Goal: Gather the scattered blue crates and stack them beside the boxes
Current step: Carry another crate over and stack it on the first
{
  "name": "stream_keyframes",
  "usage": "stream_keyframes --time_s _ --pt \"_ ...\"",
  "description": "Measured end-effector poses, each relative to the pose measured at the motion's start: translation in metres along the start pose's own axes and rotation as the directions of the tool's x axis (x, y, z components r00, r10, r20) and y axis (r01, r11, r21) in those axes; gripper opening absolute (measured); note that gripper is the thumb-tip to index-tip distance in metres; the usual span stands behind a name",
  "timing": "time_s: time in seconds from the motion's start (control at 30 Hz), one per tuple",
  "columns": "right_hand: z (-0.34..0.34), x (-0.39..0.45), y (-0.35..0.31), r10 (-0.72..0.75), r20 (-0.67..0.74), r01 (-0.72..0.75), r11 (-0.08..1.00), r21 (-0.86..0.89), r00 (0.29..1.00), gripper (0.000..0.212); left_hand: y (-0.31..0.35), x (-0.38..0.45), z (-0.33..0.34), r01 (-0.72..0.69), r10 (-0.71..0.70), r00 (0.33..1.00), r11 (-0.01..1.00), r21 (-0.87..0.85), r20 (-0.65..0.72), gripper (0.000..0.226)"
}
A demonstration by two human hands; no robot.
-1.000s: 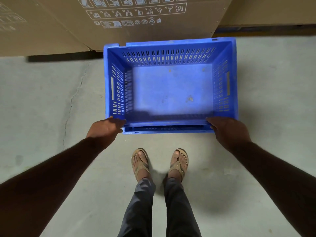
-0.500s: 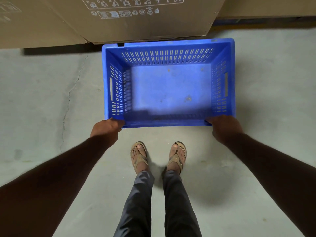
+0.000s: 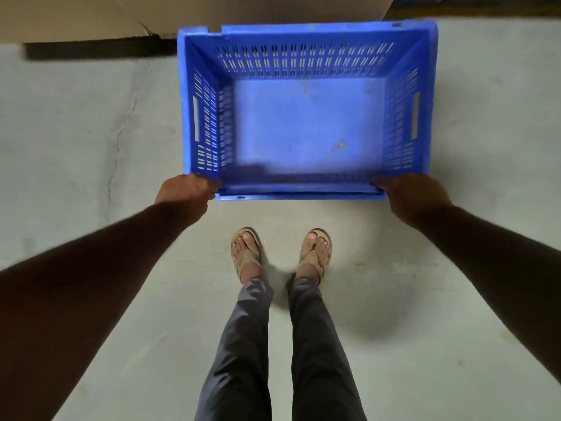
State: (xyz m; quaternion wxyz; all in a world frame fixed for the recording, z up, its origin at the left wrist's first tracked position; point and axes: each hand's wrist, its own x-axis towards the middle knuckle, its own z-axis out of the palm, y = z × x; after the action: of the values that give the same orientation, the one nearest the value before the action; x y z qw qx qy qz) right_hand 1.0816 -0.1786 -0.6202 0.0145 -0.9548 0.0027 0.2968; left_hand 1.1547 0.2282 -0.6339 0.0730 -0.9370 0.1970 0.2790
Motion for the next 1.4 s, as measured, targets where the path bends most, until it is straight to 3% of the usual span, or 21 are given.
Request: stream_keyframes --time_s 0.17,0.6,0.9,1.03,1.13,1.3,1.4 --pt "0.005 -0.002 -0.002 0.019 0.03 -0.019 1.0 -0.02 0.999 0.031 0.004 -0.001 -0.004 0.01 -0.01 0.999 1.0 0.011 0.033 0.038" --pt "0.012 -0.012 0.001 0.006 0.089 -0.001 0.998 -0.061 0.996 0.031 0.013 -0.019 -0.004 -0.027 0.023 0.995 0.999 0.043 0.095 0.034" --pt "0.032 -0.011 0.008 -0.01 -0.005 0.01 1.0 -0.012 1.0 0.033 0.013 -0.019 0.003 -0.029 0.026 0.996 0.999 0.029 0.085 0.032" --pt "0.063 -0.015 0.007 -0.084 -0.106 0.08 0.996 -0.047 0.991 0.049 0.015 -0.022 0.01 -0.019 0.02 0.999 1.0 -0.021 0.037 0.024" --pt "0.078 -0.012 0.01 -0.038 -0.047 0.036 0.998 -0.043 0.998 0.082 0.015 -0.022 0.016 -0.023 0.024 0.999 0.999 -0.046 0.021 0.024" --pt "0.083 -0.021 -0.005 0.099 -0.158 -0.081 0.99 0.114 0.983 0.098 -0.001 -0.022 0.058 -0.178 0.167 0.973 0.982 -0.059 -0.161 0.058" --pt "0.09 -0.026 -0.012 0.176 -0.191 -0.14 0.972 0.188 0.966 0.097 0.007 -0.027 0.067 -0.117 0.103 0.981 0.99 -0.074 -0.164 0.073"
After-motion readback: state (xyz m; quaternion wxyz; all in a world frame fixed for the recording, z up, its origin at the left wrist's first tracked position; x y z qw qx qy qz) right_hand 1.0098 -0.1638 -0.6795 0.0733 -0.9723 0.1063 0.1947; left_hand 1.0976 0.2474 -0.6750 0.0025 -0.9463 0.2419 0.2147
